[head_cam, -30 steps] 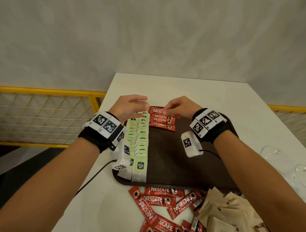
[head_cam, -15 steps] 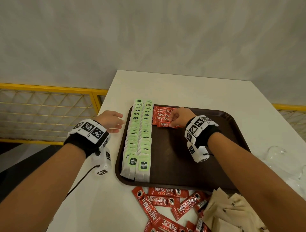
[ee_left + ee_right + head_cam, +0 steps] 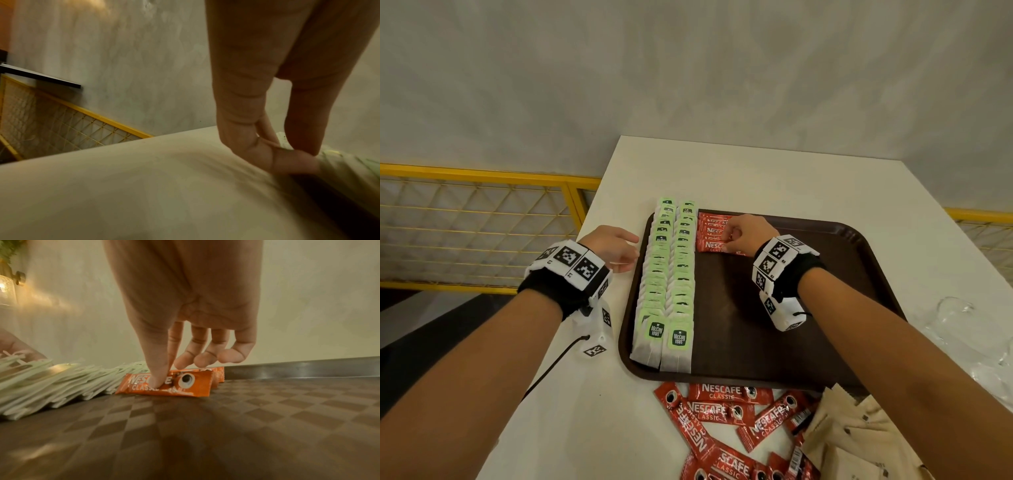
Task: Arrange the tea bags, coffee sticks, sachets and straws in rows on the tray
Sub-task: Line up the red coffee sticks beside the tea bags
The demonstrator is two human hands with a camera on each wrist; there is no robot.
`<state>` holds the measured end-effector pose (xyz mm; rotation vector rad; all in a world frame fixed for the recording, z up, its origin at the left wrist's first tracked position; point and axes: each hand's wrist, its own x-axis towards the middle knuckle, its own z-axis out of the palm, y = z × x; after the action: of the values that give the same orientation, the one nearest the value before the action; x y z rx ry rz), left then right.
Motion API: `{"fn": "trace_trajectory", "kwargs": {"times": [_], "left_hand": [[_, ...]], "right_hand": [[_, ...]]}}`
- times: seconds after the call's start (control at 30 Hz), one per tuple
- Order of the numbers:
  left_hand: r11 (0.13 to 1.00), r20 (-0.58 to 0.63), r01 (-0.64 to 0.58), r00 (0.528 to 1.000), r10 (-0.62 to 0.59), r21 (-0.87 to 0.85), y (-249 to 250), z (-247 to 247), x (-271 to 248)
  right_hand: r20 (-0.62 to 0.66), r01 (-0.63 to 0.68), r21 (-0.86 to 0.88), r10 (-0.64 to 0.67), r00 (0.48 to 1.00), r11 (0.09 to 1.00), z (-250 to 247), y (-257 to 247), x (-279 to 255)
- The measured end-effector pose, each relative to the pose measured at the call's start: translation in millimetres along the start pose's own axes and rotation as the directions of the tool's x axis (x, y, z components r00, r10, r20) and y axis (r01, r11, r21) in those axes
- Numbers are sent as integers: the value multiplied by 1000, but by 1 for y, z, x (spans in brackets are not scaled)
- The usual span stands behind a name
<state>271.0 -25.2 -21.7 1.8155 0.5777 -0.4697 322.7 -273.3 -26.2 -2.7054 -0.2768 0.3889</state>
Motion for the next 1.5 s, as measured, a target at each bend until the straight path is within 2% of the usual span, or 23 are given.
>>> {"fn": "trace_trajectory", "kwargs": {"times": [0.2, 0.43, 0.57, 0.67, 0.8, 0.9, 1.0, 1.1, 1.2, 1.27, 1.3, 1.4, 1.5], "left_hand": [[997, 54, 24, 998, -27, 70, -4, -1, 3], [999, 28, -1, 1000, 0, 46, -6, 1, 2], [987, -88, -161, 983, 161, 7, 3, 6, -17], [951, -95, -305, 946, 309, 55, 14, 13, -42], [880, -2, -464, 885, 466, 103, 19, 27, -85], [817, 141, -555, 832, 537, 159, 7, 34, -118], [754, 326, -614, 780, 534, 235, -18, 41, -144], [674, 476, -652, 742, 473, 347, -47, 49, -161], [508, 630, -730, 668, 395, 456, -73, 59, -174], [422, 687, -762, 636, 351, 491, -87, 65, -180], [402, 699, -760, 639, 321, 511, -92, 67, -184], [351, 663, -704, 706, 250, 617, -104, 73, -201], [224, 609, -648, 761, 223, 728, -113, 88, -217]], "right_hand": [[-3, 13, -11, -13, 1000, 1000, 3, -1, 1], [-37, 6, 12, -6, 999, 1000, 4, -2, -2], [-68, 23, 52, -20, 998, 998, 3, -3, -6], [-81, 52, 77, -45, 996, 996, 0, -6, -13], [-105, 77, 71, -69, 992, 995, -6, -7, -32], [-94, 122, 114, -111, 989, 986, -10, -11, -58], [6, 171, 163, -174, 985, 972, -11, -20, -99], [195, 216, 159, -245, 950, 963, -5, -33, -149], [352, 219, 160, -263, 898, 963, 3, -40, -197], [426, 236, 98, -255, 868, 967, 9, -40, -224], [462, 253, 46, -245, 852, 966, 11, -38, -236], [571, 305, -125, -183, 800, 944, 18, -32, -261], [621, 394, -295, -138, 771, 870, 28, -25, -273]]}}
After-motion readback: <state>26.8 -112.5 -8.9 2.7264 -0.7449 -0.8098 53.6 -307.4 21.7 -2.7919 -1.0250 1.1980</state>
